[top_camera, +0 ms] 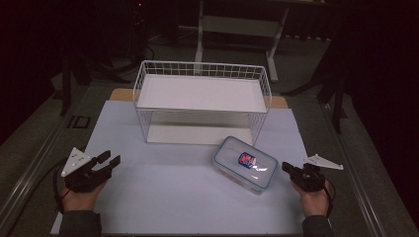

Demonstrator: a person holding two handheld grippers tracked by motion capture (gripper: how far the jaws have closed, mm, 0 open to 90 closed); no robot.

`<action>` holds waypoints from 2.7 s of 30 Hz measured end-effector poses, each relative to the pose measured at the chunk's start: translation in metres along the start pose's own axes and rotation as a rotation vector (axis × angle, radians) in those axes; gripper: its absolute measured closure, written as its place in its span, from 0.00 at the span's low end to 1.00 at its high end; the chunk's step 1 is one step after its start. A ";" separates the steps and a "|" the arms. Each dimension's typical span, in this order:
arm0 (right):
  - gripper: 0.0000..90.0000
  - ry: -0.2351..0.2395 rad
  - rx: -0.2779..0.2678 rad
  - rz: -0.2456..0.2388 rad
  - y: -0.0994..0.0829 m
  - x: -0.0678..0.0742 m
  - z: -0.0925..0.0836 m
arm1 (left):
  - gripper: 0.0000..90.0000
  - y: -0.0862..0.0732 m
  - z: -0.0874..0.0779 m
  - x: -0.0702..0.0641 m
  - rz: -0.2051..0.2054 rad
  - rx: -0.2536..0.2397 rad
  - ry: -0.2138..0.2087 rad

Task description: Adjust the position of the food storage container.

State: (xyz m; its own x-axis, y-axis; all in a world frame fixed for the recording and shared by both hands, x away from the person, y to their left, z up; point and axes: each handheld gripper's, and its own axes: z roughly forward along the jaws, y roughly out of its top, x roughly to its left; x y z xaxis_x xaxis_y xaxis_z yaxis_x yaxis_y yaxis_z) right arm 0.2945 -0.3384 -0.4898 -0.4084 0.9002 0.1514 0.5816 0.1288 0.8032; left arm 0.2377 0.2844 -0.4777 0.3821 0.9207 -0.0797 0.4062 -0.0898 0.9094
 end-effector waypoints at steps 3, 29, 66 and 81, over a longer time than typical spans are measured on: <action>1.00 0.009 0.014 -0.001 0.001 0.000 0.006 | 0.64 0.000 0.000 0.000 0.002 0.000 -0.003; 1.00 0.135 0.041 -0.099 0.019 0.058 0.053 | 0.67 0.008 0.037 -0.032 0.074 0.055 -0.105; 1.00 0.298 0.158 -0.288 0.007 0.121 0.048 | 0.99 0.021 0.133 -0.081 0.157 0.181 -0.223; 1.00 0.249 0.145 -0.257 0.011 0.102 0.046 | 1.00 0.013 0.108 -0.103 0.189 0.216 -0.293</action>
State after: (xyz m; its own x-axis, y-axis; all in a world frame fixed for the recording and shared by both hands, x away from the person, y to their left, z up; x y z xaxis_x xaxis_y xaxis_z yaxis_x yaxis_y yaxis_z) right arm 0.2920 -0.2256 -0.4919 -0.7020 0.7045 0.1049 0.5239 0.4110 0.7460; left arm 0.2937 0.1473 -0.5015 0.6742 0.7361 -0.0606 0.4594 -0.3537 0.8147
